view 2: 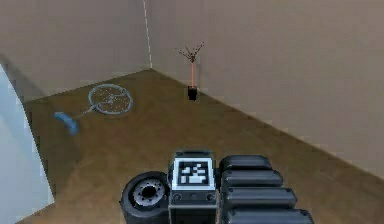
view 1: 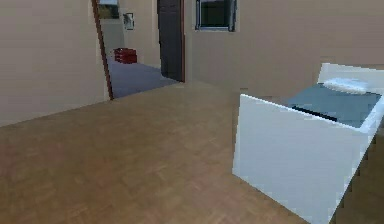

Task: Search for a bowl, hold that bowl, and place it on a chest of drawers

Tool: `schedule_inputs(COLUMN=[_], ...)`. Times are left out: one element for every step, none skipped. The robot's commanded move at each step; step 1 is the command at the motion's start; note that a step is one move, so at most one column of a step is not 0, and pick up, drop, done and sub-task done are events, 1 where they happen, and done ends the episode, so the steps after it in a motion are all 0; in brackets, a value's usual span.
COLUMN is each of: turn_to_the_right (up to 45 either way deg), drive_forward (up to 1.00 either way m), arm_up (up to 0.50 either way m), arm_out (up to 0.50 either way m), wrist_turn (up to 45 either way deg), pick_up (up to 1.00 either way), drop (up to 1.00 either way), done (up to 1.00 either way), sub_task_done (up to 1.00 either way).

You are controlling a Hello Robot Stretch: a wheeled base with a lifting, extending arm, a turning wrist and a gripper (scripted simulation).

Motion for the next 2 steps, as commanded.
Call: schedule_inputs(turn_to_the_right=[-39.0, 0.0], drive_forward=[0.00, 0.50], arm_up=[0.00, 0.00], arm_out=[0.00, 0.00], wrist_turn=[0.0, 0.0], pick_up=[0.00, 0.00], drop=[0.00, 0.00], done=[0.00, 0.00], sub_task_done=[0.00, 0.00])
